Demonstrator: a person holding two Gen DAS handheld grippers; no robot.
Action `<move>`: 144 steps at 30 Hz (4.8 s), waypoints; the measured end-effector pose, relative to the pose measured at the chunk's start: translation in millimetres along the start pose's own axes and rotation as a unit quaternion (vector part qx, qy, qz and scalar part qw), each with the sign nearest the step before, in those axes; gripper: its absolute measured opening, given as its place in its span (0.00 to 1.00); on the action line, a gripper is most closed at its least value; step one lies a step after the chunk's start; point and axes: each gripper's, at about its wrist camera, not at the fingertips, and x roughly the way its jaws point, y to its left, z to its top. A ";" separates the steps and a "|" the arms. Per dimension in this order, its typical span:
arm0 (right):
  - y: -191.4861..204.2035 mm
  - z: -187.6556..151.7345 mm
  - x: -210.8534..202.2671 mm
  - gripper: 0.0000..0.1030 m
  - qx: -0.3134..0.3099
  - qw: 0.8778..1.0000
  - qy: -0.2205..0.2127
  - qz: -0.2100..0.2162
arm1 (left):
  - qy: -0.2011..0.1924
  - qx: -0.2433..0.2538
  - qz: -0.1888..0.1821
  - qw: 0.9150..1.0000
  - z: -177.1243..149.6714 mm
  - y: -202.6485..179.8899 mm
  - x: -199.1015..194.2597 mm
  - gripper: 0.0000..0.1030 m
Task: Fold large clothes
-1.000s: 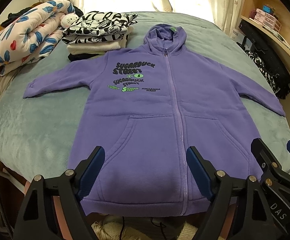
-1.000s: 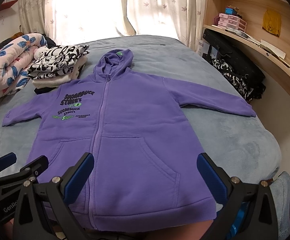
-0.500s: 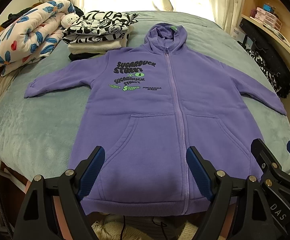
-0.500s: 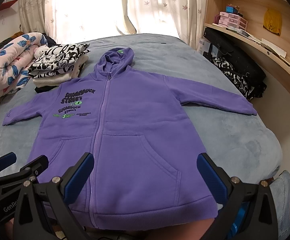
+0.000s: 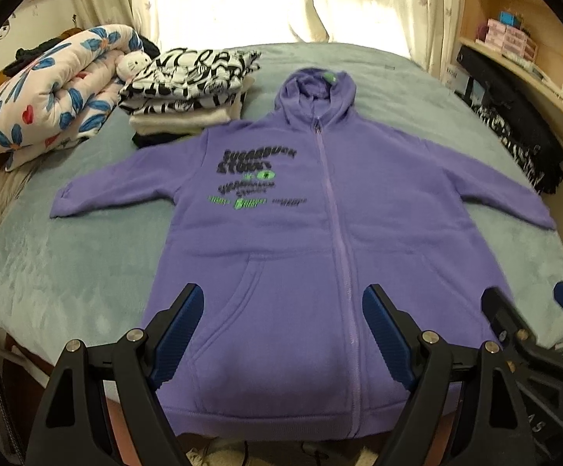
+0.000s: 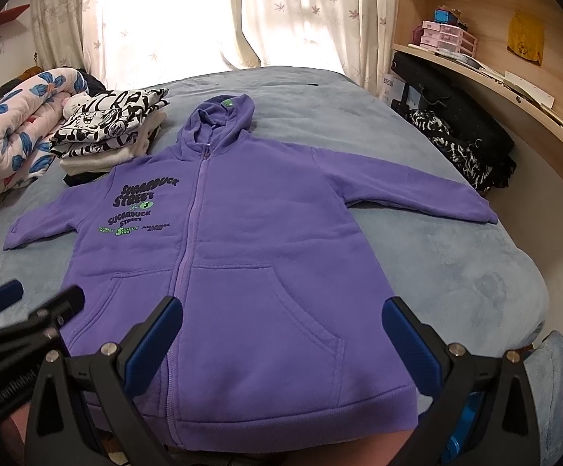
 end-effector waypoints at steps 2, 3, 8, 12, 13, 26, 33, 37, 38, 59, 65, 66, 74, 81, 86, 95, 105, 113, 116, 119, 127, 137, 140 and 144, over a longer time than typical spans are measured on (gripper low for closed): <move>-3.9 3.8 0.3 1.00 0.002 1.000 -0.003 0.000 | -0.006 -0.004 -0.005 1.000 4.2 -0.8 -1.7 0.80; -6.6 6.2 0.2 1.00 0.004 1.000 -0.005 0.001 | -0.010 -0.005 -0.007 1.000 6.6 -1.8 -2.6 0.80; -21.7 16.5 1.3 1.00 0.016 1.000 -0.010 0.003 | -0.042 -0.009 -0.017 0.999 18.5 -10.0 -6.9 0.80; -34.8 24.0 1.5 1.00 0.024 1.000 -0.020 -0.002 | -0.067 -0.007 -0.025 0.997 31.8 -21.3 -8.7 0.80; -38.3 26.6 1.4 1.00 0.025 0.999 -0.023 -0.003 | -0.071 -0.003 -0.023 0.997 35.3 -24.5 -8.2 0.80; -122.5 84.5 33.6 1.00 0.044 0.994 -0.060 -0.080 | -0.069 0.090 -0.087 0.990 108.5 -112.4 18.3 0.81; -201.0 116.3 71.3 1.00 0.084 0.989 -0.039 -0.118 | -0.082 0.104 -0.124 0.983 153.6 -174.5 42.2 0.85; -258.1 128.3 101.3 0.99 0.130 0.984 -0.012 -0.123 | -0.051 0.107 -0.137 0.983 171.2 -209.1 76.4 0.85; -268.1 129.2 108.0 0.98 0.136 0.983 -0.008 -0.122 | -0.047 0.112 -0.134 0.984 173.4 -217.7 85.5 0.85; -399.3 72.3 257.4 0.70 0.349 0.929 0.116 -0.040 | 0.047 0.149 -0.126 0.980 141.2 -334.7 241.7 0.85; -400.9 81.7 271.7 0.23 0.353 0.927 0.117 -0.045 | 0.063 0.153 -0.141 0.976 135.1 -337.3 246.3 0.85; -398.8 84.4 269.0 0.15 0.351 0.929 0.108 -0.038 | 0.065 0.157 -0.143 0.975 134.3 -334.0 243.6 0.85; -323.5 134.1 200.6 0.13 0.243 0.970 0.000 0.006 | 0.052 0.134 -0.150 0.978 142.2 -265.1 214.5 0.85; -175.4 159.2 176.1 0.13 0.092 0.990 -0.012 0.105 | 0.036 0.075 -0.123 0.989 152.3 -175.5 205.7 0.85; -89.7 131.2 219.7 0.15 -0.014 0.995 0.039 0.092 | 0.062 0.031 -0.139 0.988 151.0 -133.7 221.9 0.85; -33.3 77.4 227.8 0.51 -0.151 0.987 0.049 0.034 | 0.113 0.003 -0.195 0.974 140.6 -116.7 248.1 0.85; -71.3 65.6 203.0 0.57 -0.064 0.993 0.053 0.088 | 0.181 -0.071 -0.272 0.942 123.7 -110.7 287.1 0.85; -90.3 50.0 213.8 0.57 -0.002 0.993 0.070 0.100 | 0.198 -0.111 -0.329 0.917 114.2 -123.3 305.2 0.66; -90.4 48.7 217.4 0.57 0.004 0.992 0.070 0.103 | 0.218 -0.105 -0.349 0.905 112.4 -141.0 312.8 0.46; -89.9 45.1 220.3 0.57 0.004 0.993 0.070 0.099 | 0.223 -0.076 -0.338 0.911 112.1 -161.4 317.7 0.08; -94.7 40.7 224.6 0.57 0.016 0.991 0.072 0.111 | 0.038 0.070 -0.250 0.965 182.4 -187.8 228.1 0.07; -111.5 62.5 228.1 0.57 0.067 0.988 0.076 0.114 | -0.040 0.057 -0.185 0.980 244.0 -117.4 185.0 0.07; -119.5 75.3 242.9 0.57 0.089 0.989 0.084 0.082 | -0.034 0.052 -0.173 0.983 245.6 -107.8 193.6 0.07; -123.1 93.8 267.3 0.57 0.090 0.989 0.099 0.063 | -0.030 0.048 -0.160 0.985 239.9 -86.7 198.2 0.07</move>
